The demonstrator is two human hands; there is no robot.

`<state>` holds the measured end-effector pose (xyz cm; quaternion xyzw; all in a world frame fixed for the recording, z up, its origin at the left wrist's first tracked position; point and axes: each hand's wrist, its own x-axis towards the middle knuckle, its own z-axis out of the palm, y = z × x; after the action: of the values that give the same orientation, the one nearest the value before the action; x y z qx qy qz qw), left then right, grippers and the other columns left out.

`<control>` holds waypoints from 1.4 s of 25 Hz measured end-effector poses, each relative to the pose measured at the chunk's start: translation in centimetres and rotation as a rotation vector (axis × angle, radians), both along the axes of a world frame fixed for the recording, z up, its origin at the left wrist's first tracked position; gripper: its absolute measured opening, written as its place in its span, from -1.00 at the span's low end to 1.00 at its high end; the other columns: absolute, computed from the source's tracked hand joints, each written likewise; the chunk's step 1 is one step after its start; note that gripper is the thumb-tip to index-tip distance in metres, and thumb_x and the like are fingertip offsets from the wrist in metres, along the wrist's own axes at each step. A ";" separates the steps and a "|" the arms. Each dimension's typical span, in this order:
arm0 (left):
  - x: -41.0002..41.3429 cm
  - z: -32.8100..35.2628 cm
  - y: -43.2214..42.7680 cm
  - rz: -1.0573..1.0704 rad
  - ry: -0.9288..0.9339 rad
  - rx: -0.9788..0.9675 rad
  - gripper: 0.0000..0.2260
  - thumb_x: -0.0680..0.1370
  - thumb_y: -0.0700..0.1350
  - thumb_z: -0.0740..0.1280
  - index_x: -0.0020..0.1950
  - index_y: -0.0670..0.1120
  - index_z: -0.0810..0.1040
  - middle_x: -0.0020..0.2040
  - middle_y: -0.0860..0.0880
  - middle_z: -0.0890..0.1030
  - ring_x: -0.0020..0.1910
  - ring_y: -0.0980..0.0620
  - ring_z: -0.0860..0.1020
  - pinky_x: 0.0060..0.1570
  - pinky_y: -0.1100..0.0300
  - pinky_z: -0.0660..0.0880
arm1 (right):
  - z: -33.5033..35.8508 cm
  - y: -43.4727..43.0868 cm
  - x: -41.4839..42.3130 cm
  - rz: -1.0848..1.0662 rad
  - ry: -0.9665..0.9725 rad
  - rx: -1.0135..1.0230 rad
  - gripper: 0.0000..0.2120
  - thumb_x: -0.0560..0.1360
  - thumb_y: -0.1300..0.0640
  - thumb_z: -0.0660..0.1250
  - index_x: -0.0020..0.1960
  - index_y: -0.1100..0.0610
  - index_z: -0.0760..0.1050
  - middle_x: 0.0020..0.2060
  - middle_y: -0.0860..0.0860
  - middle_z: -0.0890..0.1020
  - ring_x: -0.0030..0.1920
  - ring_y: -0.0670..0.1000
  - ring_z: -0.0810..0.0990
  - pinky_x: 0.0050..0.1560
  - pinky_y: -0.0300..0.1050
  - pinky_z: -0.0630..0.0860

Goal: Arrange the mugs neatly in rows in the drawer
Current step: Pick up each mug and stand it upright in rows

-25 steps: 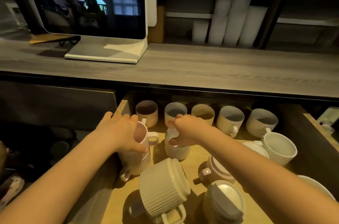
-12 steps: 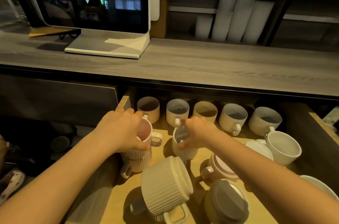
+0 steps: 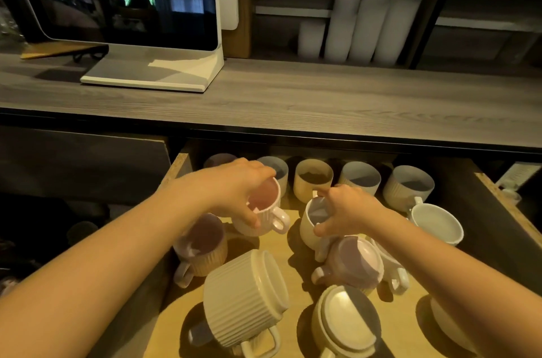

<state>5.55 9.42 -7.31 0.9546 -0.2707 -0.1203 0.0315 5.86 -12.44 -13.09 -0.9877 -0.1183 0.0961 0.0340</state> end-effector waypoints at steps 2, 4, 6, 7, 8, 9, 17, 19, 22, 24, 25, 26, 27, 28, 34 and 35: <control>0.6 -1.6 -1.1 -0.030 0.047 0.022 -0.20 0.39 -0.04 0.50 0.49 0.07 0.10 0.45 0.03 0.28 0.39 -0.02 0.27 0.27 0.11 0.35 | -0.2 -0.5 -0.2 0.006 -0.008 -0.008 -0.36 0.35 -0.18 0.40 0.34 0.05 0.36 -0.01 0.02 0.59 -0.11 -0.02 0.55 -0.11 -0.20 0.57; 0.8 -3.1 -1.6 -0.066 0.064 0.055 -0.22 0.36 -0.08 0.52 0.45 0.09 0.16 0.41 0.04 0.33 0.35 -0.01 0.33 0.21 0.14 0.40 | -0.5 -0.8 -0.4 0.007 -0.015 -0.026 -0.35 0.35 -0.21 0.38 0.35 0.04 0.35 0.00 0.02 0.58 -0.10 -0.01 0.55 -0.10 -0.18 0.58; 0.8 -4.2 -1.8 -0.092 0.057 0.107 -0.28 0.37 -0.10 0.51 0.42 0.10 0.22 0.37 0.04 0.38 0.31 -0.01 0.38 0.15 0.17 0.42 | -0.7 -0.9 -0.4 0.012 -0.025 -0.041 -0.33 0.35 -0.23 0.37 0.37 0.02 0.33 0.04 0.03 0.56 -0.09 -0.01 0.51 -0.10 -0.16 0.56; 0.7 -4.6 -1.8 -0.101 0.055 0.143 -0.29 0.38 -0.12 0.50 0.42 0.10 0.23 0.37 0.03 0.38 0.31 -0.02 0.39 0.16 0.16 0.43 | -0.8 -0.9 -0.3 0.016 -0.031 -0.047 -0.32 0.35 -0.24 0.36 0.37 0.02 0.32 0.06 0.03 0.56 -0.09 -0.01 0.50 -0.10 -0.16 0.55; 0.7 -4.9 -1.8 -0.109 0.054 0.179 -0.30 0.39 -0.12 0.49 0.44 0.09 0.22 0.38 0.01 0.38 0.32 -0.04 0.39 0.20 0.12 0.44 | -0.9 -0.9 -0.3 0.019 -0.037 -0.052 -0.31 0.35 -0.26 0.36 0.37 0.02 0.32 0.07 0.03 0.55 -0.10 -0.01 0.49 -0.10 -0.16 0.54; 0.6 -5.2 -1.6 -0.114 0.052 0.204 -0.30 0.41 -0.13 0.48 0.45 0.09 0.21 0.40 0.00 0.37 0.34 -0.05 0.37 0.24 0.08 0.43 | -1.0 -0.9 -0.2 0.021 -0.041 -0.055 -0.31 0.34 -0.26 0.36 0.37 0.01 0.32 0.07 0.03 0.55 -0.10 -0.01 0.49 -0.11 -0.15 0.55; 0.7 -5.0 0.0 -0.036 -0.036 0.176 -0.34 0.44 0.02 0.43 0.46 0.14 0.19 0.41 0.06 0.36 0.35 0.00 0.35 0.31 0.01 0.34 | -1.2 -1.1 -0.5 0.016 -0.049 -0.011 -0.31 0.36 -0.25 0.36 0.39 -0.02 0.27 0.15 0.02 0.53 -0.06 0.00 0.50 -0.10 -0.15 0.54; 0.6 -5.1 -0.2 0.053 -0.163 0.134 -0.53 0.50 0.11 0.32 0.37 0.04 0.32 0.24 0.01 0.51 0.17 0.01 0.49 0.16 0.07 0.44 | -1.3 -1.3 -0.6 0.013 -0.043 0.013 -0.30 0.35 -0.25 0.37 0.40 -0.02 0.25 0.18 0.02 0.51 0.02 0.04 0.53 -0.10 -0.15 0.52; 0.1 -5.8 -1.0 0.189 -0.143 0.165 -0.50 0.46 0.29 0.23 0.21 -0.04 0.40 0.06 -0.01 0.55 -0.01 0.02 0.53 -0.01 0.10 0.50 | -1.5 -1.2 -0.7 0.010 -0.052 0.006 -0.28 0.34 -0.24 0.39 0.40 0.00 0.25 0.18 0.03 0.50 0.02 0.04 0.54 -0.11 -0.15 0.53; 0.1 -6.3 -1.2 0.219 -0.049 0.142 -0.46 0.41 0.30 0.30 0.20 -0.05 0.40 0.02 -0.01 0.53 -0.04 0.03 0.51 -0.08 0.14 0.50 | -1.6 -1.1 -0.7 -0.002 -0.078 0.031 -0.28 0.34 -0.23 0.40 0.38 0.00 0.26 0.16 0.02 0.52 -0.05 0.01 0.52 -0.15 -0.19 0.51; 0.3 -6.4 -1.3 0.225 -0.026 0.113 -0.47 0.40 0.27 0.34 0.20 -0.05 0.41 0.01 0.00 0.52 -0.06 0.05 0.50 -0.10 0.17 0.49 | -1.7 -1.1 -0.7 -0.009 -0.087 0.056 -0.28 0.33 -0.22 0.41 0.38 0.00 0.24 0.16 0.02 0.52 -0.04 0.01 0.52 -0.14 -0.19 0.50; 0.4 -6.5 -1.3 0.224 -0.015 0.081 -0.49 0.40 0.22 0.37 0.20 -0.06 0.41 0.01 0.00 0.52 -0.07 0.06 0.49 -0.10 0.18 0.49 | -1.7 -1.2 -0.7 -0.013 -0.091 0.079 -0.26 0.33 -0.21 0.41 0.39 -0.01 0.22 0.17 0.02 0.52 0.00 0.03 0.54 -0.11 -0.17 0.51; 0.4 -6.6 -1.4 0.219 -0.014 0.051 -0.49 0.39 0.18 0.40 0.21 -0.06 0.41 0.03 -0.01 0.52 -0.07 0.06 0.48 -0.09 0.19 0.49 | -1.6 -1.2 -0.7 -0.013 -0.090 0.097 -0.25 0.33 -0.20 0.42 0.40 -0.01 0.20 0.18 0.02 0.52 0.04 0.04 0.54 -0.09 -0.15 0.52; 0.5 -6.7 -1.5 0.216 -0.024 0.018 -0.49 0.38 0.16 0.41 0.22 -0.05 0.40 0.06 -0.02 0.51 -0.06 0.07 0.46 -0.09 0.20 0.48 | -1.6 -1.3 -0.7 -0.008 -0.088 0.107 -0.24 0.33 -0.19 0.42 0.41 0.00 0.20 0.19 0.02 0.52 0.07 0.05 0.55 -0.07 -0.14 0.53; 0.8 -7.4 -1.8 0.224 -0.081 -0.107 -0.45 0.37 0.14 0.44 0.27 -0.03 0.38 0.16 -0.01 0.49 -0.02 0.09 0.43 -0.11 0.23 0.39 | -1.3 -1.0 -0.9 0.012 -0.077 0.102 -0.26 0.34 -0.18 0.43 0.41 0.01 0.23 0.23 0.02 0.50 0.11 0.05 0.54 -0.05 -0.15 0.55; 0.8 -7.4 -1.8 0.225 -0.086 -0.114 -0.44 0.38 0.13 0.44 0.28 -0.03 0.37 0.18 -0.01 0.49 0.01 0.08 0.44 -0.10 0.23 0.40 | -1.4 -0.9 -0.9 0.014 -0.077 0.102 -0.26 0.34 -0.18 0.43 0.41 0.01 0.24 0.23 0.02 0.50 0.10 0.04 0.53 -0.06 -0.15 0.54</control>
<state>6.30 7.58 -14.74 0.9799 -0.1693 -0.0595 0.0872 4.92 -13.37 -14.49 -0.9868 -0.1311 0.0520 0.0792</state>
